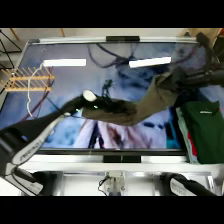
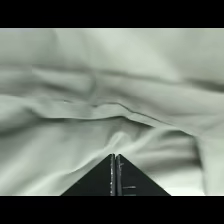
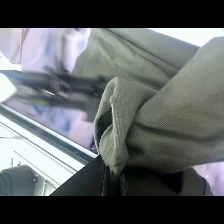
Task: Fold the shirts.
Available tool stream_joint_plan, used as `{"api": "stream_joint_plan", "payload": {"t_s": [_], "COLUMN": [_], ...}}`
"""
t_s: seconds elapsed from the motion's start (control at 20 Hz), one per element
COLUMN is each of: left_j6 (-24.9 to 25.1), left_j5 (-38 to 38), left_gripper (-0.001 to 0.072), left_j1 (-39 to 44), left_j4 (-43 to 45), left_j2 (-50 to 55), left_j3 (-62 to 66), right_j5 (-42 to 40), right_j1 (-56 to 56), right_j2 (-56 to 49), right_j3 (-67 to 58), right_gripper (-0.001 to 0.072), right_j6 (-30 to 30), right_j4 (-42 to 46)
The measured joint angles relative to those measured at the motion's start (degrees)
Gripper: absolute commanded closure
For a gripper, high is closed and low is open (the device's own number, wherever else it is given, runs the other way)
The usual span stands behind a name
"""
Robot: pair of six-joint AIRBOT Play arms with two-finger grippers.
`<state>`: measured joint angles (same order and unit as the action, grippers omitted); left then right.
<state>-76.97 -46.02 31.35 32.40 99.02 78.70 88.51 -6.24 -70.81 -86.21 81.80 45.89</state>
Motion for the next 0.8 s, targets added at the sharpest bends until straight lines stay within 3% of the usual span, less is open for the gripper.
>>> {"api": "stream_joint_plan", "payload": {"t_s": [0.25, 0.6, 0.65, 0.7, 0.75, 0.8], "left_j6": [-1.79, -2.36, -2.36, -2.36, -2.36, -2.51], "left_j5": [-11.93, -20.65, -21.09, -21.49, -21.55, -21.88], "left_gripper": [0.0683, 0.0683, 0.0683, 0.0682, 0.0683, 0.0683], "left_j1": [-18.1, -43.98, -46.05, -47.69, -48.68, -49.35], "left_j4": [14.86, 20.55, 20.81, 21.16, 21.27, 21.24], "left_j2": [-15.15, -38.42, -40.81, -42.77, -44.24, -45.4], "left_j3": [0.11, 0.13, 0.13, 0.13, 0.13, 0.13], "right_j5": [-8.66, -24.76, -27.08, -29.44, -31.52, -33.27], "right_j1": [11.13, 28.3, 29.94, 31.43, 32.57, 33.51], "right_j2": [-8.52, -25.64, -27.69, -29.68, -31.23, -32.59], "right_j3": [0.0, 0.0, 0.0, 0.0, 0.0, 0.0], "right_gripper": [0.0645, 0.0644, 0.0611, 0.0447, 0.0201, 0.0181], "right_j6": [-0.15, -0.9, -1.38, -1.86, -2.25, -2.67], "right_j4": [0.07, -3.26, -4.98, -7.15, -9.18, -11.21]}}
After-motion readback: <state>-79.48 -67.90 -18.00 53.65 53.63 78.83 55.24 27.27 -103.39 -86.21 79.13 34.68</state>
